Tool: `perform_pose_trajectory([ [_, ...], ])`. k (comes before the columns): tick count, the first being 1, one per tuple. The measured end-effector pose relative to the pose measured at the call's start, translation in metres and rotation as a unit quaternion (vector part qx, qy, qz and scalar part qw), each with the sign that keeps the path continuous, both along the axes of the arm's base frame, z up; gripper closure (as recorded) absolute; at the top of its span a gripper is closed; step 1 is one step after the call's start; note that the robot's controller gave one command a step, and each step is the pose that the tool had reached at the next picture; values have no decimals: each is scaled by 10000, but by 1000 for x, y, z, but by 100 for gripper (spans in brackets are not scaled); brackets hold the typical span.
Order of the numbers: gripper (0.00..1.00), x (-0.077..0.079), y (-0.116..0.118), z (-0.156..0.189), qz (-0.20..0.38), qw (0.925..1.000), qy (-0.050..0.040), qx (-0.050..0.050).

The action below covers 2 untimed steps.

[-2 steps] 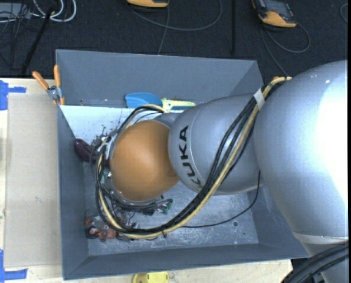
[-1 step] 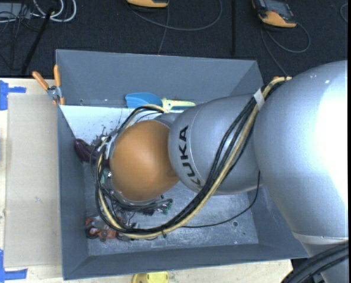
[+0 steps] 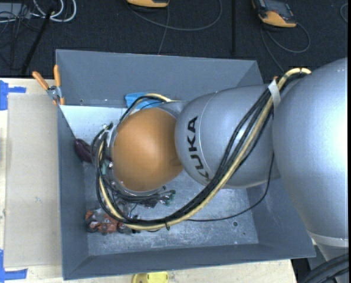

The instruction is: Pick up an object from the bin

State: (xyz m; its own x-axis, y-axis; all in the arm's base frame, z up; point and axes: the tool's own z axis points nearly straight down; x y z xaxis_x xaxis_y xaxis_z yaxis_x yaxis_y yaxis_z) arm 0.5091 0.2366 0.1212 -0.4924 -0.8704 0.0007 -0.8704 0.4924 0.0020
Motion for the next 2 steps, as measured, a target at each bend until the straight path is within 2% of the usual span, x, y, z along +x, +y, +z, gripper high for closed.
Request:
perform_pose_trajectory([
  [1, 100, -9, 2, 3, 42, 10000, 3, 2],
  [2, 100, -9, 1, 4, 29, 10000, 0, 2],
])
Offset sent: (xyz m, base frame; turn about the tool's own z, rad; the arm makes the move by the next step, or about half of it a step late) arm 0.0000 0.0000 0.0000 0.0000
